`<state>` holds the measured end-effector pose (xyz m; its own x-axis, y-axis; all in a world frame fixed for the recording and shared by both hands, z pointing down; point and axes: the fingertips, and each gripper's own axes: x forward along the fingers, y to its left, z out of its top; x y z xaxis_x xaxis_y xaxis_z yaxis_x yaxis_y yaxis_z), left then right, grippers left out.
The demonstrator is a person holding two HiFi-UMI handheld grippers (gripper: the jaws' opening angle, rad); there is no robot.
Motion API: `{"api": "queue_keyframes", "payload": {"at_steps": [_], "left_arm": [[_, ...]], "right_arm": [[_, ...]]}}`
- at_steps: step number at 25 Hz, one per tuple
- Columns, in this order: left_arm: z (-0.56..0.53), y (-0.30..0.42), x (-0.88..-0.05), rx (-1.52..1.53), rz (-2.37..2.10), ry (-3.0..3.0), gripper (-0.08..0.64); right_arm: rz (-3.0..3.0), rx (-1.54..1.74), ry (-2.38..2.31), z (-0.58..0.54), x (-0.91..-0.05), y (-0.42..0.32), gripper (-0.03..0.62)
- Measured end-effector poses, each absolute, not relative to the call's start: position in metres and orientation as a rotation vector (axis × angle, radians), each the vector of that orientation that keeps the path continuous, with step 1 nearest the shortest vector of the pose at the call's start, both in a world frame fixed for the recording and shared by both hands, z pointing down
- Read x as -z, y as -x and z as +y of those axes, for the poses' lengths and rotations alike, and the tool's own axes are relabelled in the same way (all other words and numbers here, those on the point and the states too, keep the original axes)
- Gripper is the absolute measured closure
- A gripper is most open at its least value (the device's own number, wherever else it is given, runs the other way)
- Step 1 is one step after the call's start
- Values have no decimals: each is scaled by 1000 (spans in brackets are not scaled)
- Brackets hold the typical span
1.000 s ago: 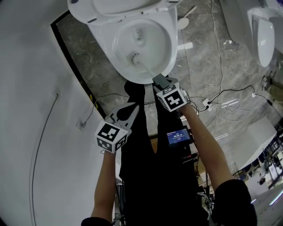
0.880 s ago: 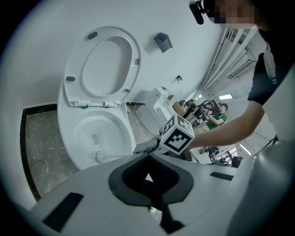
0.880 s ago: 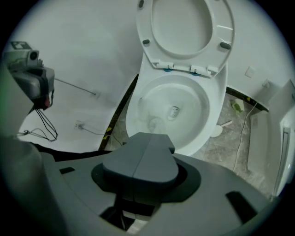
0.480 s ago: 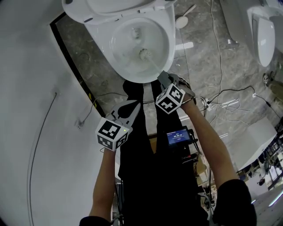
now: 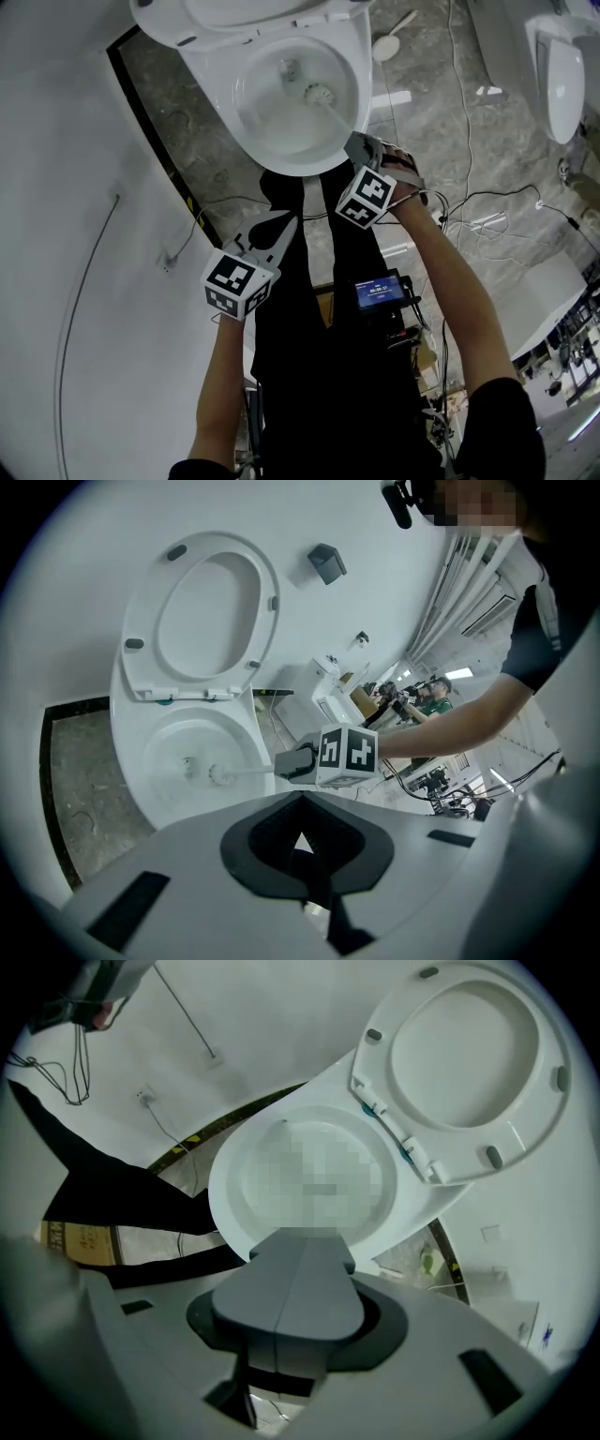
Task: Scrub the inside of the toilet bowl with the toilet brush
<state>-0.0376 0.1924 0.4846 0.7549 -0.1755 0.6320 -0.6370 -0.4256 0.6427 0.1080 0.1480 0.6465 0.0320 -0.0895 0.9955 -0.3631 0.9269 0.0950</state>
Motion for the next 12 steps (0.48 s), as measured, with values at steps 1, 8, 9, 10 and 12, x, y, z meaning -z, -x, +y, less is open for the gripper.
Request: {"api": "queue_keyframes", "payload": {"at_steps": [1,8,9,10,12], "left_arm": [[192,38,-485,-595,-617,-1978,549],[194,43,-488,-611,-618,-1976,549],[194,43,-488,-610,-621,-1975,549],[194,44,-488,-608,-623,-1973,549],[196,45,-488,-607,-624,-1969,549]], "right_arm": [[-1533,-189,-361,143,-647,-109,400],[-1512,31,-314,104,-650,-113,402],[-1507,69,-300,99,-651,-113,402],[-1499,110,-286,93,-651,-113,402],[-1484,204,-257,83,-652,-112,402]]}}
